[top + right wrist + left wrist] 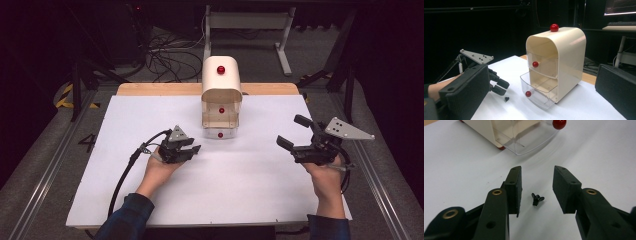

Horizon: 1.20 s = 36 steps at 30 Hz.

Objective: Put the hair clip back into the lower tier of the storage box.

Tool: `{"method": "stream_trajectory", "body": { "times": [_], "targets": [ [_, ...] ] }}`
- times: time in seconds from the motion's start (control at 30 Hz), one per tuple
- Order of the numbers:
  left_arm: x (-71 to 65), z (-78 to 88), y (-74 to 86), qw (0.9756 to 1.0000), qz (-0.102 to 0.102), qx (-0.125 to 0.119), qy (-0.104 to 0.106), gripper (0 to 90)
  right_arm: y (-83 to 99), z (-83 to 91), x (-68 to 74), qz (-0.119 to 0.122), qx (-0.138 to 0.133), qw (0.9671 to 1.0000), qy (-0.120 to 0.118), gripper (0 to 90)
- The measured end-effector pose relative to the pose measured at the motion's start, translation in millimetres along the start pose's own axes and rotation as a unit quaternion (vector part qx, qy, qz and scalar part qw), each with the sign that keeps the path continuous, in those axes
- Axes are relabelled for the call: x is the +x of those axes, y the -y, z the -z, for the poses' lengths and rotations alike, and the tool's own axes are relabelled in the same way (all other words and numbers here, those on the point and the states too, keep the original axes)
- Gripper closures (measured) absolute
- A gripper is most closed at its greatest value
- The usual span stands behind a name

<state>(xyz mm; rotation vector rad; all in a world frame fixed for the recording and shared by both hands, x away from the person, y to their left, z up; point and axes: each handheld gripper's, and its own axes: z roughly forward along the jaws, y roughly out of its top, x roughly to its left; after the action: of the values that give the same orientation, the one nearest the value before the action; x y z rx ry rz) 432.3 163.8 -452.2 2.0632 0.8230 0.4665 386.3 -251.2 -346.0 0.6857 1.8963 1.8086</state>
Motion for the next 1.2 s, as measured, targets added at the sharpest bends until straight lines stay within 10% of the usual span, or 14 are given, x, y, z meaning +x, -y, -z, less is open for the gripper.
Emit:
{"method": "stream_trajectory", "body": {
  "times": [1.2],
  "targets": [
    [-4.4,-20.6,6.9,0.9979,-0.022,0.062,-0.003,71.7,-0.4,1.6,-1.1,-0.001,-0.002,1.0000,0.001,0.2]
  ]
}}
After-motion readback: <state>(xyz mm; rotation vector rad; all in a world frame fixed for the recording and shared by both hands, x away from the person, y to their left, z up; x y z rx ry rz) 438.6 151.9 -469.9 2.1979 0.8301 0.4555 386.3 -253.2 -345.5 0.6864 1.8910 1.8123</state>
